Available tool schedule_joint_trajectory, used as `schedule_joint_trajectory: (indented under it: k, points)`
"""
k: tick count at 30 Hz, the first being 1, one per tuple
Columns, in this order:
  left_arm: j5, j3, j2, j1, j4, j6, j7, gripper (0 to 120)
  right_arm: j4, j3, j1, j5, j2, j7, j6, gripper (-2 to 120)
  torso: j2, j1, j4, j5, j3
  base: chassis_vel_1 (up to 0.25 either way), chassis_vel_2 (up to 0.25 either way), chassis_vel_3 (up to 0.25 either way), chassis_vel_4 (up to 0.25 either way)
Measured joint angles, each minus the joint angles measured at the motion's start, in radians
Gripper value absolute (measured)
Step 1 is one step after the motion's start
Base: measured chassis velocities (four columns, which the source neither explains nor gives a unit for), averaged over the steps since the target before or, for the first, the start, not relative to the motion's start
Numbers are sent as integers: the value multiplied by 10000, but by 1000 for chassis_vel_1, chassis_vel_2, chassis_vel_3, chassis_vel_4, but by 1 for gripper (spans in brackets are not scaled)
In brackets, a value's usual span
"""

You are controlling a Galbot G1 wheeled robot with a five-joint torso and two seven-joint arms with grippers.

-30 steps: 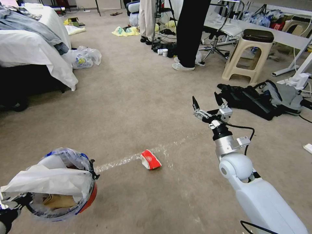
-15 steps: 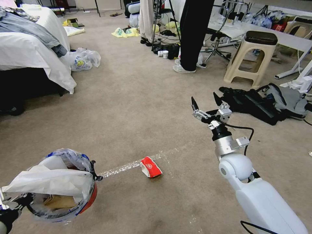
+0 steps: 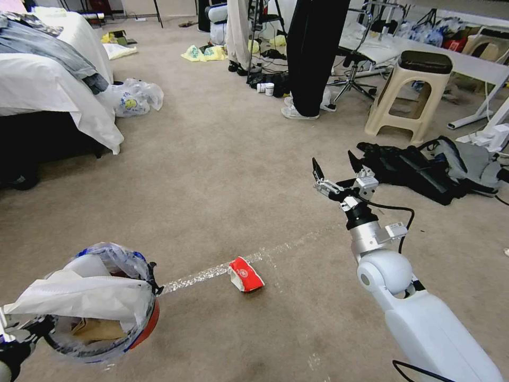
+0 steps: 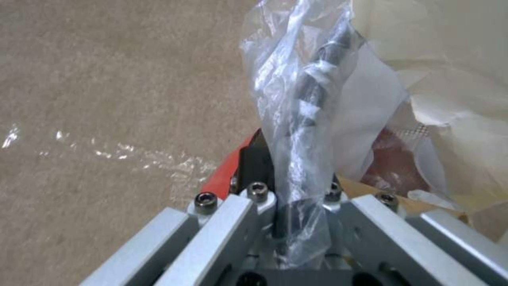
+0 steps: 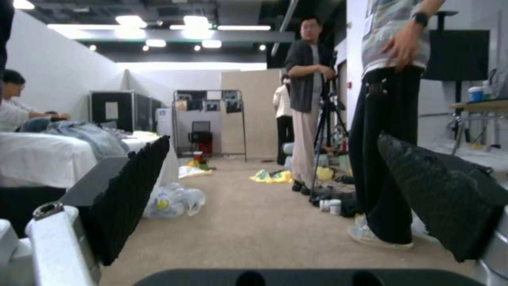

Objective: Pick up the trash bin and place the garbage on the floor into it.

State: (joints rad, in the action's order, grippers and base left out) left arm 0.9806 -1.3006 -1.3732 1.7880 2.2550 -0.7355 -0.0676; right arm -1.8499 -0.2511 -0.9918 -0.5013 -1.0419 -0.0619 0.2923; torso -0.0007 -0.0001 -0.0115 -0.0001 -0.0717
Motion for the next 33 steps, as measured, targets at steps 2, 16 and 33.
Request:
schedule_joint_trajectory:
  k: [2,16,33]
  points:
    - [5,-20,-7,11,8,0,0,1,36,175,97,-12,51,-1,-85,100,0,0,-1,0,-2,-95,115,73,-95]
    - [20,26,-3,-63,163,0,-60,1,-898,2419,440,-2822,1333,-2387,-5364,100,0,0,-5,-3,-1,-12,19,14,-16]
    - [71,26,-139,-32,181,0,-78,1,2388,6506,3403,-5509,-413,-4229,-9639,100,0,0,-1,0,-2,0,0,0,0]
